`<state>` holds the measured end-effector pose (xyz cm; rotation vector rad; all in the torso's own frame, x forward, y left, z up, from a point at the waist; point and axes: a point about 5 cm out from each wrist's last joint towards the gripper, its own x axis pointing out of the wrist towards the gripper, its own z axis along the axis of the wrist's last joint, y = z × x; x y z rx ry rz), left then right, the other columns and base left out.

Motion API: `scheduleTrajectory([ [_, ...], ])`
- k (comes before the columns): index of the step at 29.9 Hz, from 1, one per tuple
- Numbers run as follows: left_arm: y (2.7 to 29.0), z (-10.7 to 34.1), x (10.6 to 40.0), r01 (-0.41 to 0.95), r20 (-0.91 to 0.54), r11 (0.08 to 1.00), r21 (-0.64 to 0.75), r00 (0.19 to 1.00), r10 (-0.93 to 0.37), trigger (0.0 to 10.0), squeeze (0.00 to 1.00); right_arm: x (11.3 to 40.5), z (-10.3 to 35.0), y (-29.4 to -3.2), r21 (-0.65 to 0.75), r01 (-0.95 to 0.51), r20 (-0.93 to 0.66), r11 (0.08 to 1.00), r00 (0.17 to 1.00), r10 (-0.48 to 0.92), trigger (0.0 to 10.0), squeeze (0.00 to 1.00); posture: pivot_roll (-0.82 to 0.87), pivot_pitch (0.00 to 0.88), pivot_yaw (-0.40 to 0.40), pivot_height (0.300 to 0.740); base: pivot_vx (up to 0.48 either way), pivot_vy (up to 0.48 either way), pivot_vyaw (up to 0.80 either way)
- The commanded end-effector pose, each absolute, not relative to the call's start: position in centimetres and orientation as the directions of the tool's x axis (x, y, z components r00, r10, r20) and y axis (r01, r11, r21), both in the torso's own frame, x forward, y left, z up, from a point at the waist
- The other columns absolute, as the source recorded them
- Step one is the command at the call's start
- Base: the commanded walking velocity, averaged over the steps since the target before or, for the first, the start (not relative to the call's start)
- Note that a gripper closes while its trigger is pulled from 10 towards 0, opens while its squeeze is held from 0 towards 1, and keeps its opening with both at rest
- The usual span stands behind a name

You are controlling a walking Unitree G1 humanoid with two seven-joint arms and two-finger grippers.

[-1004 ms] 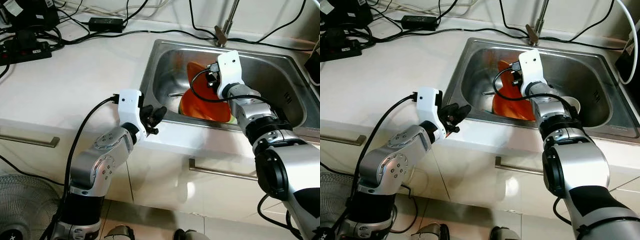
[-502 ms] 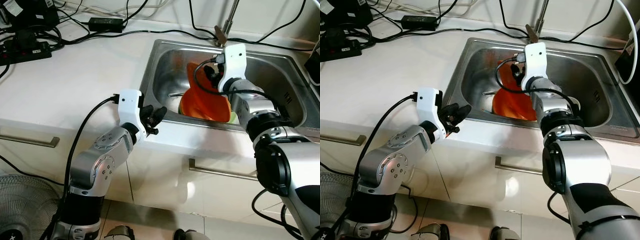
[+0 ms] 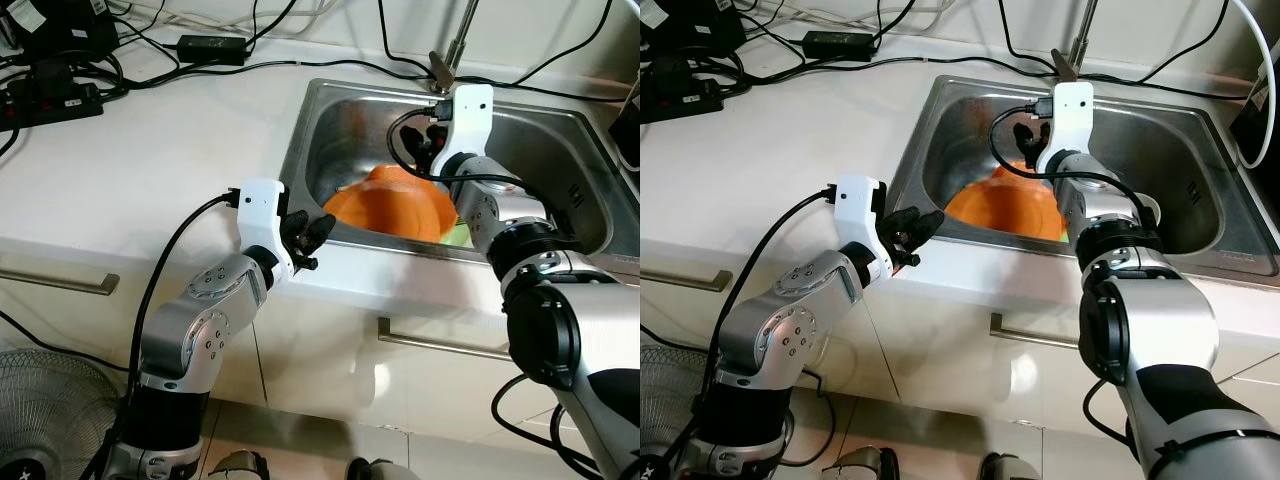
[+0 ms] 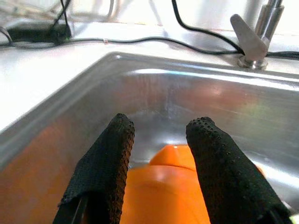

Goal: Kitchen organization

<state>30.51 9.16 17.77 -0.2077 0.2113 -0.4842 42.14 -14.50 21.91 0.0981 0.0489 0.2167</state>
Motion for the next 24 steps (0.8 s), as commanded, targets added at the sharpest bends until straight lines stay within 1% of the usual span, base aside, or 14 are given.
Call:
scheduleTrajectory([
  [1, 9.4, 17.3, 30.7, 0.408, -0.164, 0.880, -0.243, 0.877, -0.452, 10.0, 0.00, 42.2, 22.9, -14.8, 0.122, -0.215, 0.029, 0.969, 0.977, 0.213, 10.0, 0.00, 0.02, 0.095, -0.041, 0.740, 0.000, 0.000, 0.00],
  [2, 9.7, 17.4, 30.8, 0.389, -0.145, 0.888, -0.245, 0.891, -0.430, 10.0, 0.00, 42.2, 23.2, -14.7, 0.122, -0.223, 0.056, 0.967, 0.974, 0.217, 10.0, 0.00, 0.02, 0.095, -0.040, 0.740, 0.000, 0.000, 0.00],
  [3, 10.2, 17.7, 31.2, 0.352, -0.113, 0.908, -0.227, 0.916, -0.384, 10.0, 0.00, 42.1, 23.8, -14.4, 0.131, -0.249, 0.117, 0.960, 0.965, 0.234, 10.0, 0.00, 0.02, 0.096, -0.040, 0.740, 0.000, 0.000, 0.00],
  [4, 10.2, 17.7, 31.2, 0.352, -0.113, 0.908, -0.227, 0.916, -0.384, 10.0, 0.00, 42.1, 23.8, -14.4, 0.131, -0.249, 0.117, 0.960, 0.965, 0.234, 10.0, 0.00, 0.02, 0.096, -0.040, 0.740, 0.000, 0.000, 0.00],
  [5, 10.7, 18.0, 31.5, 0.314, -0.077, 0.929, -0.195, 0.940, -0.333, 10.0, 0.00, 42.0, 24.5, -14.3, 0.129, -0.272, 0.189, 0.954, 0.951, 0.246, 10.0, 0.00, 0.01, 0.097, -0.040, 0.740, 0.000, 0.000, 0.00],
  [9, 11.9, 18.8, 32.0, 0.220, 0.002, 0.965, -0.146, 0.975, -0.222, 10.0, 0.00, 41.5, 25.1, -14.4, 0.121, -0.299, 0.294, 0.946, 0.921, 0.254, 10.0, 0.00, 0.01, 0.099, -0.039, 0.740, 0.000, 0.000, 0.00],
  [10, 11.9, 18.8, 32.0, 0.220, 0.002, 0.965, -0.146, 0.975, -0.222, 10.0, 0.00, 41.5, 25.1, -14.4, 0.121, -0.299, 0.294, 0.946, 0.921, 0.254, 10.0, 0.00, 0.01, 0.099, -0.039, 0.740, 0.000, 0.000, 0.00],
  [12, 12.6, 19.3, 32.1, 0.162, 0.055, 0.980, -0.114, 0.986, -0.156, 10.0, 0.00, 41.0, 24.7, -14.8, 0.123, -0.297, 0.329, 0.947, 0.913, 0.243, 10.0, 0.00, 0.00, 0.100, -0.038, 0.740, 0.000, 0.000, 0.00],
  [15, 13.3, 19.8, 32.3, 0.107, 0.114, 0.991, -0.083, 0.989, -0.098, 10.0, 0.00, 40.2, 23.8, -15.2, 0.140, -0.287, 0.357, 0.948, 0.908, 0.222, 10.0, 0.00, 0.00, 0.100, -0.038, 0.740, 0.000, 0.000, 0.00],
  [17, 13.4, 19.9, 32.3, 0.094, 0.129, 0.993, -0.071, 0.988, -0.084, 10.0, 0.00, 40.0, 23.5, -15.3, 0.144, -0.285, 0.365, 0.948, 0.906, 0.217, 10.0, 0.00, -0.01, 0.100, -0.037, 0.740, 0.000, 0.000, 0.00],
  [18, 13.8, 20.2, 32.3, 0.067, 0.159, 0.995, -0.072, 0.986, -0.055, 10.0, 0.00, 39.3, 22.6, -15.3, 0.155, -0.275, 0.375, 0.949, 0.905, 0.201, 10.0, 0.00, -0.01, 0.102, -0.034, 0.740, 0.000, 0.000, 0.00],
  [19, 14.0, 20.3, 32.3, 0.054, 0.180, 0.996, -0.067, 0.983, -0.042, 10.0, 0.00, 38.7, 21.7, -15.2, 0.159, -0.271, 0.378, 0.949, 0.905, 0.195, 10.0, 0.00, -0.02, 0.101, -0.032, 0.740, 0.000, 0.000, 0.00],
  [24, 14.3, 20.4, 32.2, 0.026, 0.217, 0.998, -0.052, 0.976, -0.014, 10.0, 0.00, 37.2, 20.3, -14.8, 0.153, -0.265, 0.394, 0.952, 0.900, 0.187, 10.0, 0.00, -0.02, 0.100, -0.026, 0.740, 0.000, 0.000, 0.00],
])
